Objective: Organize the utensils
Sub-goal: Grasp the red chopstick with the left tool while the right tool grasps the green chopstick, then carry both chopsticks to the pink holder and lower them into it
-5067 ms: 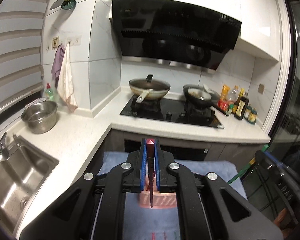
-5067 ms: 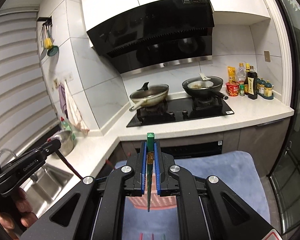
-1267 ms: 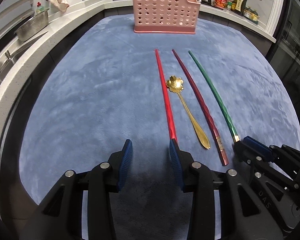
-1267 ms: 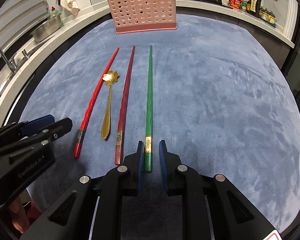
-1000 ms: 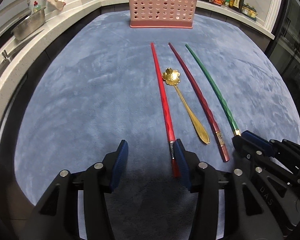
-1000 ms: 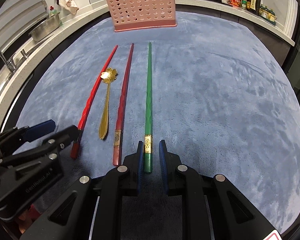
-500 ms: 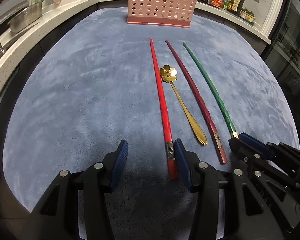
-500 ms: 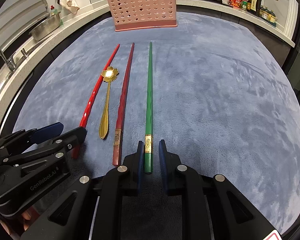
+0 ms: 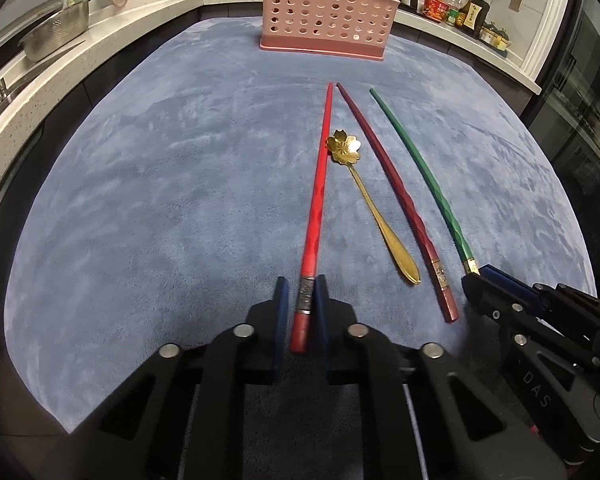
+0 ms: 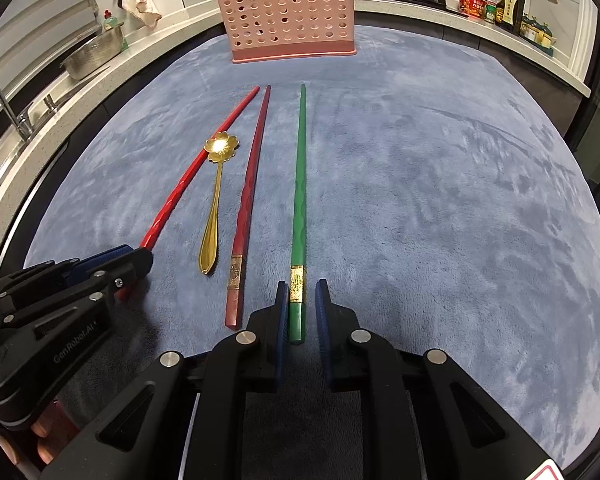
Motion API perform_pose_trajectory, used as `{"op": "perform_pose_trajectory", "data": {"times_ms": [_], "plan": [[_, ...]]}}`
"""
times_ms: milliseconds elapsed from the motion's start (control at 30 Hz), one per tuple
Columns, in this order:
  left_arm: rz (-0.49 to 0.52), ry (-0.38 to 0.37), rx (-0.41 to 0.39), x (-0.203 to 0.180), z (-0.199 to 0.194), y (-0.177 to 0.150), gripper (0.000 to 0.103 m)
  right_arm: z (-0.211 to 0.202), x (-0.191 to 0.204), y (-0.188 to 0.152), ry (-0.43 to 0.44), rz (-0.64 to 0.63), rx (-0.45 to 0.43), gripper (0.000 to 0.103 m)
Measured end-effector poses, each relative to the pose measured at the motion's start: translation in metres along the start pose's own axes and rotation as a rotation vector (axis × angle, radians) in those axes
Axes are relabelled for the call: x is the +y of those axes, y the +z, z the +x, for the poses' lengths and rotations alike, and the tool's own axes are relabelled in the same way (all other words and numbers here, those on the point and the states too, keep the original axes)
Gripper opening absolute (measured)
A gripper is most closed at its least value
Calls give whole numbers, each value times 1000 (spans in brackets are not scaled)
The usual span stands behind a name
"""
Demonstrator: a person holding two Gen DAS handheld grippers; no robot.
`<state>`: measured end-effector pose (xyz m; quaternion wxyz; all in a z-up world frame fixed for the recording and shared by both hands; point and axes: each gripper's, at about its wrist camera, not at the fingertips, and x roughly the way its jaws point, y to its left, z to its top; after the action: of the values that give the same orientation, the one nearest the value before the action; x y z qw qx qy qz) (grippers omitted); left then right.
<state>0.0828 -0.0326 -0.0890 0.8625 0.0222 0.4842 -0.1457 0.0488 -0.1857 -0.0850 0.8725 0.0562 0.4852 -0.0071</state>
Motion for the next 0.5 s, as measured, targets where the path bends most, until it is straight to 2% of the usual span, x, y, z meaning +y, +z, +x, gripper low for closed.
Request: {"op": "perform_pose_trajectory", "data": {"times_ms": [100,300,500], "plan": [[-2,-10,2,1,-1,0,9,-1,0,-1,0,-2,-2,8],[-8,-29,-1,2,-9,0,8,-6,-2,-4,5,1,-2,8],[-14,-15,-46,6,-32,7,8,-26,-6,-4,2,0,-38,8]]}}
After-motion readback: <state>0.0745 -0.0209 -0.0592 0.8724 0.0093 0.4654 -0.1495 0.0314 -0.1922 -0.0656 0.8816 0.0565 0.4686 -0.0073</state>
